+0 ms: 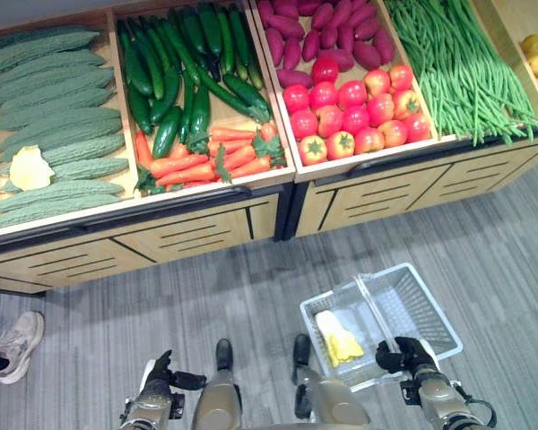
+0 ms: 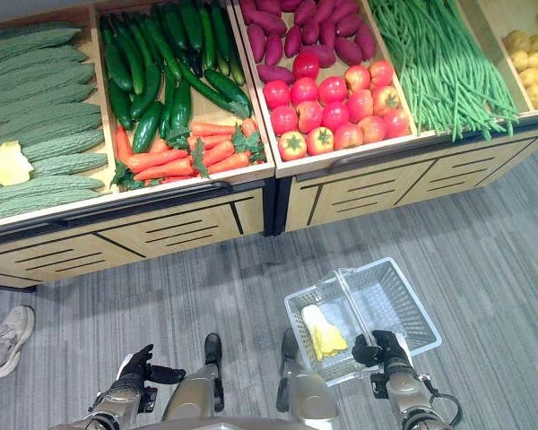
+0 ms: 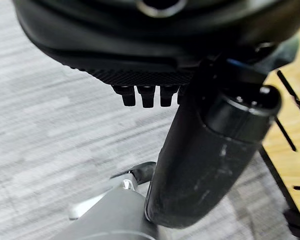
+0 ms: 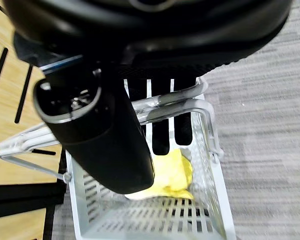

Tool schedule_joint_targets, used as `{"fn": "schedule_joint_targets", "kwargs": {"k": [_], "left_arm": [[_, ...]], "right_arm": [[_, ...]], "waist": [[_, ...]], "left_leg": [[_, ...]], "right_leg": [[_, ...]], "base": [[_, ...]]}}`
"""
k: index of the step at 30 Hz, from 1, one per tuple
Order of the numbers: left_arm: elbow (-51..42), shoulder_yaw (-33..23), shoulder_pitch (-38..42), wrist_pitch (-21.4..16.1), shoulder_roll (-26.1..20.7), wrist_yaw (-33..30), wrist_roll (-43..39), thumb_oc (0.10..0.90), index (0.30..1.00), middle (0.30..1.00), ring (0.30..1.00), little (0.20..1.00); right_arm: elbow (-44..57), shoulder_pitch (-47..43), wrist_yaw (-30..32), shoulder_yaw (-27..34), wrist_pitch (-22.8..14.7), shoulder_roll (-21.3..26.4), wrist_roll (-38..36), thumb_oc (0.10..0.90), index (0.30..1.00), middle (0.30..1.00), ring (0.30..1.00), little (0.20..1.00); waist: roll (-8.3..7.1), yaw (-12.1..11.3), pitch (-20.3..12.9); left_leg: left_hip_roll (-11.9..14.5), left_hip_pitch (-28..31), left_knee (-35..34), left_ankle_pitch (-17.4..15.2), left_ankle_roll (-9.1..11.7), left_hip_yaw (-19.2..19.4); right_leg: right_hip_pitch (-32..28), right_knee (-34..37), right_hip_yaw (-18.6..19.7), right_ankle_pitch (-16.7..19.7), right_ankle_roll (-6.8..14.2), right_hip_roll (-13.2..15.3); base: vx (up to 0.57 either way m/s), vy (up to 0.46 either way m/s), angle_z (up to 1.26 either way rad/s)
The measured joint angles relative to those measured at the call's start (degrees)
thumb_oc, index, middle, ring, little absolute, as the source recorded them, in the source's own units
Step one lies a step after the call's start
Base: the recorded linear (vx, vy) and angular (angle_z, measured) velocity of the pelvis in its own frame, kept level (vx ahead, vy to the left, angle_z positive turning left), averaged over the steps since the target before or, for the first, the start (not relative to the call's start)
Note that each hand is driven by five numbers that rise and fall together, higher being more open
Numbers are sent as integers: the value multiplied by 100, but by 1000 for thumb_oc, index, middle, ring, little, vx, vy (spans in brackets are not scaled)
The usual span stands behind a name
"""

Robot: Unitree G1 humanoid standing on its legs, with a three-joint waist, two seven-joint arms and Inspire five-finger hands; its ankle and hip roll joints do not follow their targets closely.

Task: Get the vegetables into the basket

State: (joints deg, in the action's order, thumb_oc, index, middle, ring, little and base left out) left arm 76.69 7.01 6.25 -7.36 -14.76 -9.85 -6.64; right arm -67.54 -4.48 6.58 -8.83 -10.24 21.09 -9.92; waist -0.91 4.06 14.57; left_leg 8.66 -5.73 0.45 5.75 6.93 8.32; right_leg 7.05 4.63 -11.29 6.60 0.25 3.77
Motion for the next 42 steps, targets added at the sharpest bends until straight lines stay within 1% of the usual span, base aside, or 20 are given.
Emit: {"fn": "schedule_joint_targets", "kwargs": {"k": [1, 2, 4, 5, 6, 8, 10, 16, 21, 26, 30, 33, 34, 35, 37, 38, 39, 40, 41, 42], "left_arm": [[0, 5, -95, 13, 44, 17, 1, 900, 1000, 1000, 1000, 1000], [2, 12, -91, 32, 63, 25, 1, 900, 1000, 1000, 1000, 1000], [-41, 31, -56, 31, 62, 38, 54, 900, 1000, 1000, 1000, 1000], [-45, 31, -57, 29, 62, 38, 73, 900, 1000, 1000, 1000, 1000], [-27, 62, -355, 28, 39, 47, 216, 900, 1000, 1000, 1000, 1000], [-19, -48, -319, 34, 40, 138, 211, 900, 1000, 1000, 1000, 1000], [-28, -94, -309, 12, 30, 240, 212, 900, 1000, 1000, 1000, 1000], [-26, -95, -325, 4, 13, 261, 211, 900, 1000, 1000, 1000, 1000], [-21, -88, -339, 7, -37, 254, 212, 900, 1000, 1000, 1000, 1000], [-39, -16, -357, 14, -57, 242, 209, 900, 1000, 1000, 1000, 1000], [-31, 31, -282, 26, -89, 228, 206, 900, 1000, 1000, 1000, 1000], [-5, 23, -255, 32, -152, 229, 201, 900, 1000, 1000, 1000, 1000], [5, 14, -257, 34, -159, 230, 197, 900, 1000, 1000, 1000, 1000], [3, 0, -207, 8, -181, 229, 137, 900, 1000, 1000, 1000, 1000], [-29, -53, -110, -72, -202, 217, 83, 900, 1000, 1000, 1000, 1000], [-26, -27, -5, -55, -218, 220, 86, 900, 1000, 1000, 1000, 1000], [-23, -9, 15, -35, -203, 223, 85, 900, 1000, 1000, 1000, 1000], [-2, 2, 14, -32, -166, 239, 75, 900, 1000, 1000, 1000, 1000], [40, 26, 90, -36, -136, 203, 45, 900, 1000, 1000, 1000, 1000], [87, 74, 156, -29, -130, 162, 44, 900, 1000, 1000, 1000, 1000]], "right_arm": [[-34, 35, -20, 12, -2, 32, -10, 400, 300, 300, 300, 300], [-45, 78, -29, 73, -1, 34, -17, 400, 300, 300, 300, 300], [-85, 193, -65, 137, 2, 18, -19, 400, 300, 300, 300, 300], [-92, 215, -74, 137, 5, 18, -19, 400, 300, 300, 300, 300], [-171, 518, -160, 186, 4, 8, -18, 400, 300, 300, 300, 300], [-175, 503, -192, 187, 22, 12, -16, 400, 300, 300, 300, 300], [-305, 529, -286, 180, 120, 8, -4, 400, 300, 300, 300, 300], [-329, 497, -352, 188, 119, 8, -5, 400, 300, 300, 300, 300], [-296, 507, -397, 182, 114, -17, -7, 400, 300, 300, 300, 300], [-296, 487, -361, 182, 114, -17, -7, 400, 300, 300, 300, 300], [-285, 444, -309, 182, 104, -20, -9, 400, 300, 300, 300, 300], [-297, 477, -278, 171, 101, -45, -7, 400, 300, 300, 300, 300], [-291, 482, -270, 173, 85, -37, -7, 400, 300, 300, 300, 300], [-295, 478, -267, 182, 73, -38, -9, 400, 300, 300, 300, 300], [-334, 475, -265, 237, 76, -30, -9, 400, 300, 300, 300, 300], [-393, 457, -262, 303, 72, -33, -10, 400, 300, 300, 300, 300], [-418, 441, -236, 321, 83, -32, -10, 400, 300, 300, 300, 300], [-424, 425, -179, 337, 78, -5, -13, 400, 300, 300, 300, 300], [-468, 394, -138, 339, 56, 19, -16, 400, 300, 300, 300, 300], [-486, 385, -118, 338, 56, 18, -16, 400, 300, 300, 300, 300]], "waist": [[112, 7, -30], [140, 6, -22], [90, -11, -9], [78, -20, -10], [77, -13, -393], [67, -88, -354], [29, -247, -323], [-28, -350, -364], [-133, -354, -518], [-150, -334, -596], [-144, -323, -584], [-104, -312, -516], [-49, -324, -477], [-67, -316, -391], [-97, -332, -275], [-190, -330, -186], [-201, -353, -176], [-203, -364, -153], [-207, -208, -143], [-218, -198, -137]], "left_leg": [[81, 213, -253, -59, 5, -15], [84, 250, -333, -121, -9, 2], [-32, 306, -463, -132, -15, -4], [-53, 308, -462, -137, -31, -5], [-243, 339, -543, -199, -256, 20], [-239, 394, -531, -190, -241, 1], [-193, 598, -522, -203, -177, -53], [-182, 670, -490, -232, -164, -133], [-178, 650, -437, -281, -219, -135], [-160, 582, -392, -275, -205, -93], [-100, 425, -325, -286, -223, -106], [77, 397, 12, -380, -130, -143], [162, 354, 172, -400, -78, -158], [148, 95, 640, -380, -41, -366], [133, -283, 1316, -231, 110, -640], [62, -520, 1661, -127, 193, -885], [31, -569, 1696, -68, 217, -1022], [-9, -615, 1651, -88, 221, -1076], [-78, -683, 776, -111, 197, -918], [-122, -727, 287, -31, 121, -797]], "right_leg": [[9, -20, 47, 10, 70, -68], [14, -24, 52, 33, 134, -59], [23, -28, 54, 121, 278, 47], [24, -37, 67, 127, 288, 68], [107, -146, 184, 118, 451, 247], [-10, -58, 160, 145, 456, 239], [-298, 35, 95, 146, 444, 199], [-437, 34, 9, 108, 446, 196], [-433, 34, 23, 113, 438, 191], [-276, -127, 92, 105, 375, 183], [15, -462, 121, -45, 347, 158], [34, -728, 197, -287, 241, -15], [86, -918, 204, -387, 211, -110], [171, -1123, 215, -570, 72, -120], [211, -1253, 213, -625, 3, -110], [185, -1242, 246, -661, -47, -30], [185, -1237, 262, -664, -52, -3], [174, -1195, 312, -681, -77, 15], [13, -638, 355, -683, -76, 19], [-95, -249, 462, -712, -30, 1]], "base": [[39, 67, -19], [18, 56, -8], [-1, 83, 11], [-10, 108, 3], [-5, 52, -2], [16, 30, 3], [49, 47, 13], [19, 20, 8], [6, -1, 0], [-13, -54, -5], [58, -148, -3], [103, -250, -2], [58, -189, 12], [83, -160, 19], [81, -73, 22], [125, -21, 9], [203, -1, -3], [318, 107, 6], [351, 169, 12], [278, 149, 11]]}}
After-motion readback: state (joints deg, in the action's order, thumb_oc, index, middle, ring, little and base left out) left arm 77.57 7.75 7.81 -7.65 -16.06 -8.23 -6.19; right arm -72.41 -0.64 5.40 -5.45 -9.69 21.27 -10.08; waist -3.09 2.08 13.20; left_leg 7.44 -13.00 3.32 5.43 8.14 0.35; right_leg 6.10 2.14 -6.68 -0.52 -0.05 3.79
